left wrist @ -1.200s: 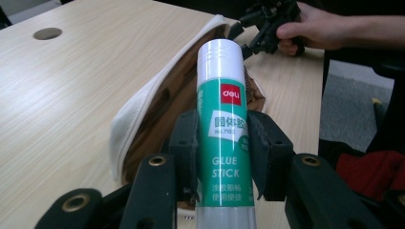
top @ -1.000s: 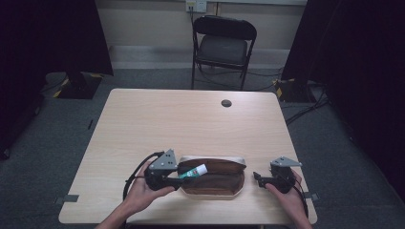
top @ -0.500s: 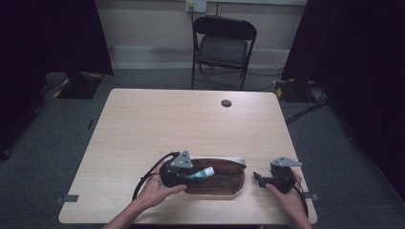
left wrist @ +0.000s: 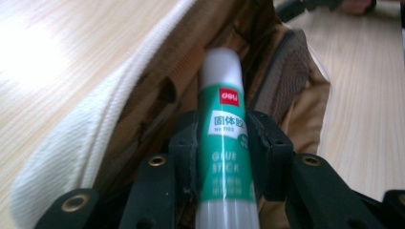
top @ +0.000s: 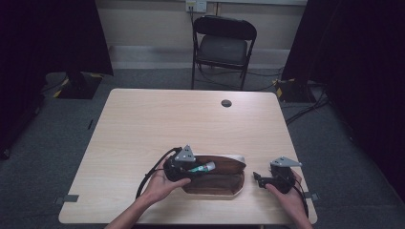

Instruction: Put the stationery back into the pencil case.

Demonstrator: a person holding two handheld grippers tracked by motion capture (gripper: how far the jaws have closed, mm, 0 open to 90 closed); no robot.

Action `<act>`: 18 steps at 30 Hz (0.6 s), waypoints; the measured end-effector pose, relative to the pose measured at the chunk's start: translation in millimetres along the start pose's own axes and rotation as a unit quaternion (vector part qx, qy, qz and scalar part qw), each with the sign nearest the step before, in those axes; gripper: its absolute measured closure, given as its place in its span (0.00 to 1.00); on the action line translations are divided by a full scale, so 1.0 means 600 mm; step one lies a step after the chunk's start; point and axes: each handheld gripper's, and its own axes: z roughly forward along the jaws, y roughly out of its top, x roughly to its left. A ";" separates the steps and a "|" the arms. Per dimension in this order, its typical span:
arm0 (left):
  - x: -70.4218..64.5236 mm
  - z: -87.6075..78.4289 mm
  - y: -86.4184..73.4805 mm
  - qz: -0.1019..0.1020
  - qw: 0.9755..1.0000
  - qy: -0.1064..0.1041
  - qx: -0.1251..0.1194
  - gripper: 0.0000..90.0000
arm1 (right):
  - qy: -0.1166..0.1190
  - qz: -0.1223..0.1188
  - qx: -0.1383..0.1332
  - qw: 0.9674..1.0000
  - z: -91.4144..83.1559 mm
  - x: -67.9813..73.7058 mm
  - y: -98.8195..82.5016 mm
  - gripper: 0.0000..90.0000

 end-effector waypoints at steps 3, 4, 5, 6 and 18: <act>0.000 0.005 -0.002 0.004 1.000 0.004 -0.005 0.73 | 0.000 0.000 0.000 1.000 0.000 0.000 0.000 0.19; 0.000 0.005 -0.002 0.004 1.000 0.004 -0.005 0.73 | 0.000 0.000 0.000 1.000 0.000 0.000 0.000 0.19; 0.002 0.004 -0.003 -0.001 1.000 0.003 -0.014 0.73 | 0.000 0.000 0.000 1.000 0.000 0.000 0.000 0.19; 0.003 0.002 -0.002 -0.002 1.000 0.004 -0.009 0.73 | 0.000 0.000 0.000 1.000 0.000 0.000 0.000 0.19; 0.005 -0.024 -0.010 -0.015 0.999 -0.012 -0.031 0.74 | 0.000 0.000 0.000 1.000 0.000 0.000 0.000 0.19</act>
